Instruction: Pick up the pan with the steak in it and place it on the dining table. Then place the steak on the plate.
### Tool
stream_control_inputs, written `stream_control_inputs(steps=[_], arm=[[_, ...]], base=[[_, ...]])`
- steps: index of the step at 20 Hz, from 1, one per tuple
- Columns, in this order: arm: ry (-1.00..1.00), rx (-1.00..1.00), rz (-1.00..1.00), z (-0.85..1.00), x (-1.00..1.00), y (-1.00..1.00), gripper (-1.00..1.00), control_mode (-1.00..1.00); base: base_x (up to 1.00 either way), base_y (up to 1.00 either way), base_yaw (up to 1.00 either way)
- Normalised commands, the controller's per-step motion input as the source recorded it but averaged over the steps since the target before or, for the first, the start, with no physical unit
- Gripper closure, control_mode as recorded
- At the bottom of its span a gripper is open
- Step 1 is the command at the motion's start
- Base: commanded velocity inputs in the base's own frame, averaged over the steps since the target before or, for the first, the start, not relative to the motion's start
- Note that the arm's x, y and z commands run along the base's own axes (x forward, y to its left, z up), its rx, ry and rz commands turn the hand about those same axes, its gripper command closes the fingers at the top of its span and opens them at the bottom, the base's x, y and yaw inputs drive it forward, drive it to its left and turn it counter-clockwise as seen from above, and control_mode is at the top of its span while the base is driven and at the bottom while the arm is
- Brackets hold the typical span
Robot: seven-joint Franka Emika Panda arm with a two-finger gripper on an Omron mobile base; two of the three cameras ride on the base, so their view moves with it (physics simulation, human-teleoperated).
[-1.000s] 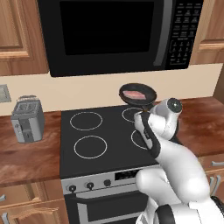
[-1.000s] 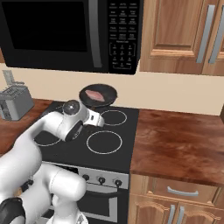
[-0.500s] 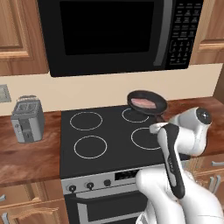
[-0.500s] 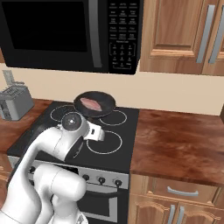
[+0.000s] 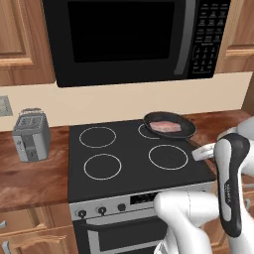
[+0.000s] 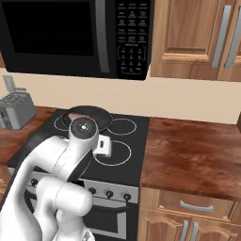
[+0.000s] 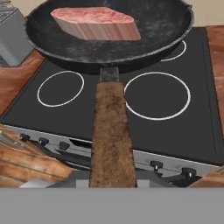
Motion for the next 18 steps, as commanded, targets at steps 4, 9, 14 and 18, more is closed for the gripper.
stream_control_inputs(steps=[4,9,14,18], arm=[[0.0,-0.03,0.22,0.21,-0.85,0.0,1.0,-1.0],[-0.02,0.0,0.23,0.14,-0.75,0.0,1.0,-1.0],[-0.13,0.06,0.21,0.25,-0.59,0.0,1.0,-1.0],[-0.17,0.15,0.2,0.18,-0.53,-0.02,1.0,-1.0]], base=[[0.0,0.0,0.0],[0.0,0.0,0.0],[0.0,0.0,0.0],[0.0,0.0,0.0]])
